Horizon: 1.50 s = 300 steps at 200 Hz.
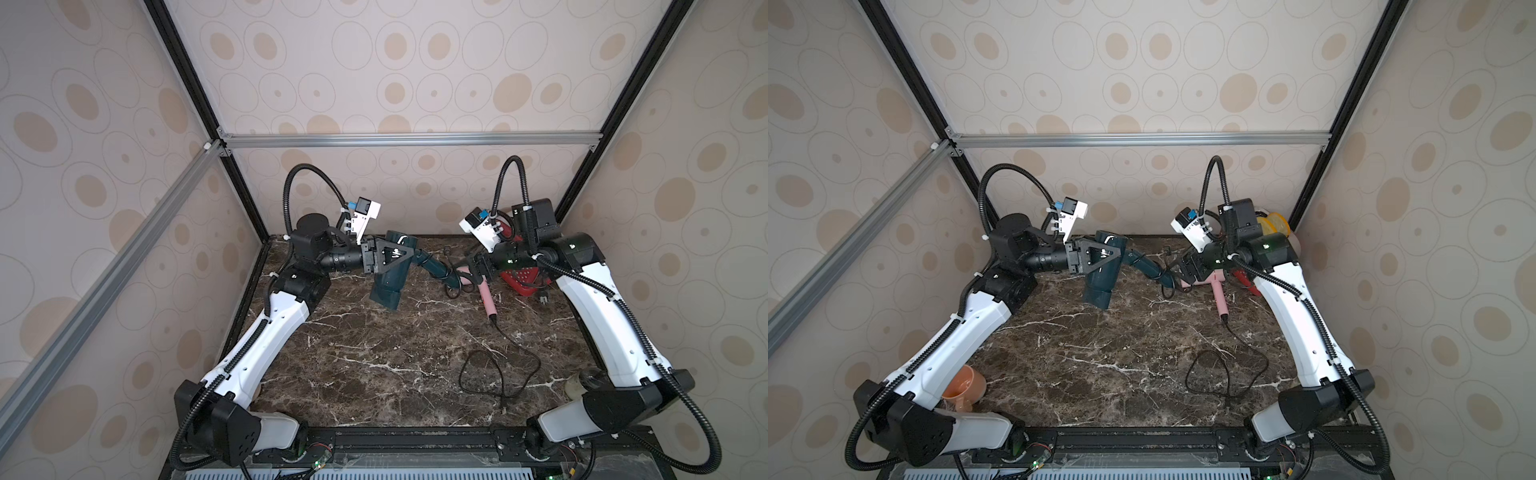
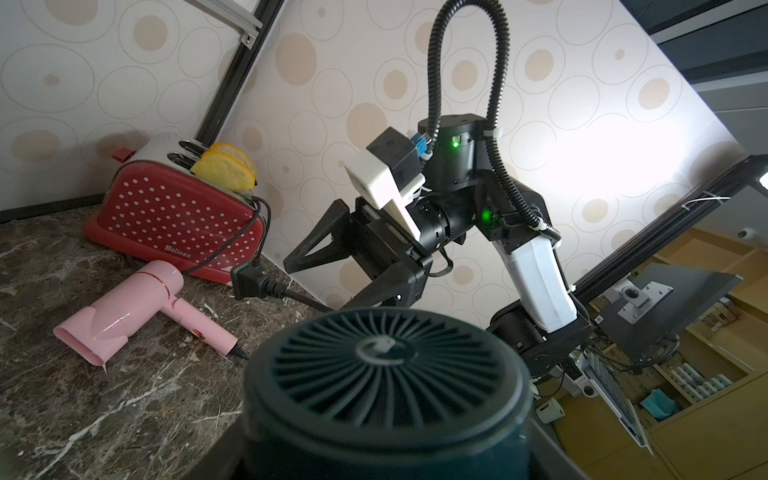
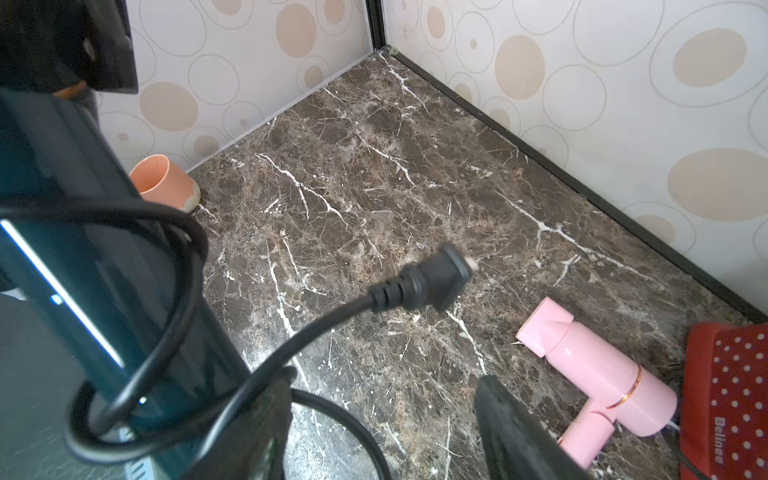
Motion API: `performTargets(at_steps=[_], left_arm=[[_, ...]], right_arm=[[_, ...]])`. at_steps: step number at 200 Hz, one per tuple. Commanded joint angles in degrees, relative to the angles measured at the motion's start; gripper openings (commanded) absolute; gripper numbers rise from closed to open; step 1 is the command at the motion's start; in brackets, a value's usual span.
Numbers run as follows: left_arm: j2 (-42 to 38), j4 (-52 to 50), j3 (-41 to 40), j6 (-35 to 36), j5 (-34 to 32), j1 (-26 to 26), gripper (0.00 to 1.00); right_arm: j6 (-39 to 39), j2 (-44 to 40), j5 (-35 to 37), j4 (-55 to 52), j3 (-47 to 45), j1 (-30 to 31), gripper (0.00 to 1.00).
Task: Wrap the cord around the hair dryer
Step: Wrap the power cord around the hair dryer, then fold the hair dryer.
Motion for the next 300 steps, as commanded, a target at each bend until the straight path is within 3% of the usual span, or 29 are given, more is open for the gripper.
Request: performTargets(at_steps=[1, 32, 97, 203, 213, 252, 257, 264, 300], left_arm=[[0.17, 10.13, 1.38, -5.13, -0.9, -0.2, 0.0], [1.82, 16.36, 2.54, -12.1, -3.06, -0.18, 0.0], [4.48, 22.38, 2.66, -18.05, -4.27, -0.2, 0.0], [6.75, 25.19, 3.69, -20.6, -4.84, -0.16, 0.0], [6.64, 25.22, 3.5, -20.62, -4.84, -0.19, 0.0], [6.38, 24.69, 3.63, -20.16, -4.75, -0.2, 0.0], [6.37, 24.58, 3.64, -20.1, -4.71, -0.17, 0.0], [6.31, 24.5, 3.66, -20.08, -4.67, -0.2, 0.0], [6.12, 23.92, 3.94, -19.61, -4.6, -0.22, 0.0]], right_arm=[[-1.76, 1.09, 1.0, -4.42, 0.65, 0.09, 0.73], [-1.19, 0.54, 2.24, -4.53, -0.84, -0.18, 0.73], [2.47, -2.88, 10.65, -1.31, -3.52, -2.82, 0.74], [5.7, -6.97, 12.61, -2.18, -3.35, -7.16, 0.74], [6.43, -7.35, 12.72, -1.58, -3.31, -7.56, 0.81], [7.63, -7.84, 13.27, -1.06, -1.62, -8.0, 0.83], [7.62, -7.75, 13.19, -1.16, -1.36, -8.01, 0.93], [7.58, -7.67, 12.86, -1.41, -1.01, -7.99, 0.95], [7.04, -8.53, 6.82, 0.11, -0.89, -8.07, 0.95]])
